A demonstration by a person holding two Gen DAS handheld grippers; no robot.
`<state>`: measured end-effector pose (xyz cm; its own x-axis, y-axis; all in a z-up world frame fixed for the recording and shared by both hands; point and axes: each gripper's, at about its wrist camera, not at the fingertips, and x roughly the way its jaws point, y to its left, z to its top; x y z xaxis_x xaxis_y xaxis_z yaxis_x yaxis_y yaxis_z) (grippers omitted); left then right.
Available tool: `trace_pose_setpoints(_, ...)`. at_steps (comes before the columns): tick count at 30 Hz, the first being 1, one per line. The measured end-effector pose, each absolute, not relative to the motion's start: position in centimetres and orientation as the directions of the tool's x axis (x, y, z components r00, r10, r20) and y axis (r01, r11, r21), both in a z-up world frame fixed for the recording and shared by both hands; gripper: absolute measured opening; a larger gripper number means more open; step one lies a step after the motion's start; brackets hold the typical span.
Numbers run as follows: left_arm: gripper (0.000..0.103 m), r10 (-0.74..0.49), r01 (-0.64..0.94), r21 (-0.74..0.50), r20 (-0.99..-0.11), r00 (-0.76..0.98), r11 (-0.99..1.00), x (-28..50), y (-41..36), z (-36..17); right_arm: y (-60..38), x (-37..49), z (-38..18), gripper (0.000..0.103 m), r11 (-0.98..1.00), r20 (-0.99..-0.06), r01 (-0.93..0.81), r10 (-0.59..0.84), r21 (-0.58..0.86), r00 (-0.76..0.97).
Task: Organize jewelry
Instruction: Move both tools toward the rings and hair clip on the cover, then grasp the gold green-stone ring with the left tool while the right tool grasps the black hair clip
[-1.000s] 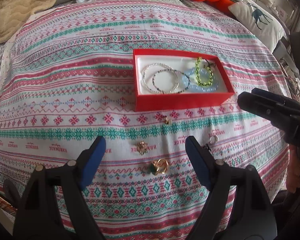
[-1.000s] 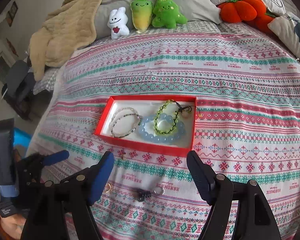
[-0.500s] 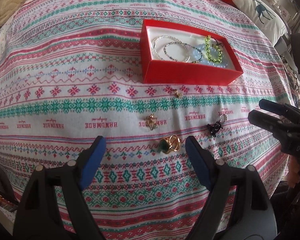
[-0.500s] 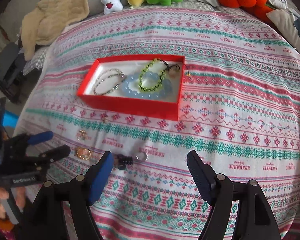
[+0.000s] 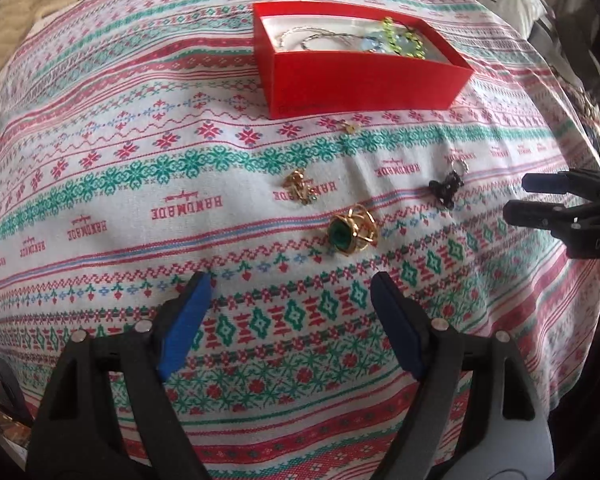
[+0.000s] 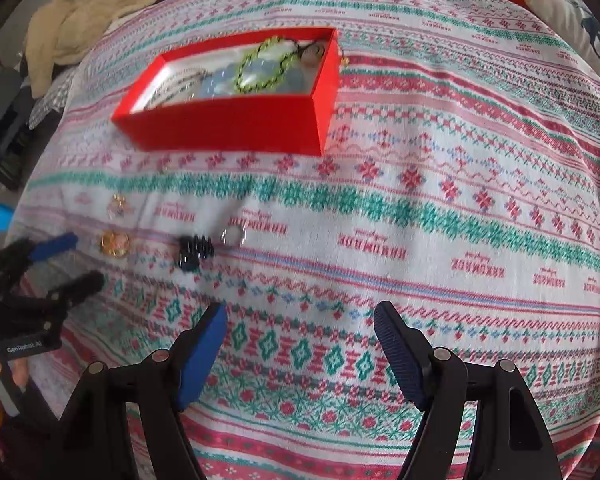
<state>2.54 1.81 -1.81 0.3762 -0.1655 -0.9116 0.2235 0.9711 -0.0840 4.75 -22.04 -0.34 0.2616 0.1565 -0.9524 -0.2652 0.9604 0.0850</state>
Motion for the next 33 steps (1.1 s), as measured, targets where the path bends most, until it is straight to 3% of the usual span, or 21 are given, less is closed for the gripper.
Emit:
trace_pose_setpoints(3, 0.082, -0.162, 0.257, -0.058, -0.898, 0.409, 0.965, 1.9, 1.3, -2.1, -21.7, 3.8, -1.4, 0.079, 0.954, -0.953, -0.290, 0.150, 0.071, 0.262)
trace_pose_setpoints(8, 0.084, -0.138, 0.313, 0.031, -0.853, 0.504, 0.949, 0.4, 0.0, -3.1, -21.1, 1.6, -2.3, 0.091, 0.936, -0.906, -0.353, 0.134, -0.018, 0.400)
trace_pose_setpoints(12, 0.085, -0.148, 0.315, 0.035, -0.830, 0.538, 0.948, 0.0, 0.1, -3.3, -21.3, 0.5, -3.1, 0.103, 0.932, -0.870, -0.362, 0.158, -0.025, 0.467)
trace_pose_setpoints(17, 0.084, -0.174, 0.343, 0.032, -0.815, 0.553, 0.939, 0.0, -0.4, -3.1, -20.5, 0.1, -3.6, 0.103, 0.924, -0.859, -0.380, 0.160, -0.043, 0.486)
trace_pose_setpoints(20, 0.078, -0.187, 0.360, 0.031, -0.811, 0.555, 0.933, 0.2, -1.3, -2.9, -19.4, 0.7, -3.5, 0.103, 0.919, -0.862, -0.390, 0.157, -0.051, 0.481)
trace_pose_setpoints(25, 0.053, -0.215, 0.365, -0.005, -0.816, 0.537, 0.931, 1.3, -2.0, -2.7, -18.4, 0.9, -3.1, 0.103, 0.909, -0.869, -0.411, 0.148, -0.068, 0.472)
trace_pose_setpoints(31, 0.031, -0.215, 0.359, -0.014, -0.822, 0.527, 0.933, 1.5, -2.7, -2.9, -17.8, 0.9, -3.0, 0.103, 0.904, -0.875, -0.423, 0.146, -0.071, 0.461)
trace_pose_setpoints(33, 0.031, -0.212, 0.355, -0.015, -0.825, 0.524, 0.935, 1.5, -2.7, -2.8, -17.8, 1.1, -3.0, 0.103, 0.902, -0.876, -0.426, 0.148, -0.071, 0.459)
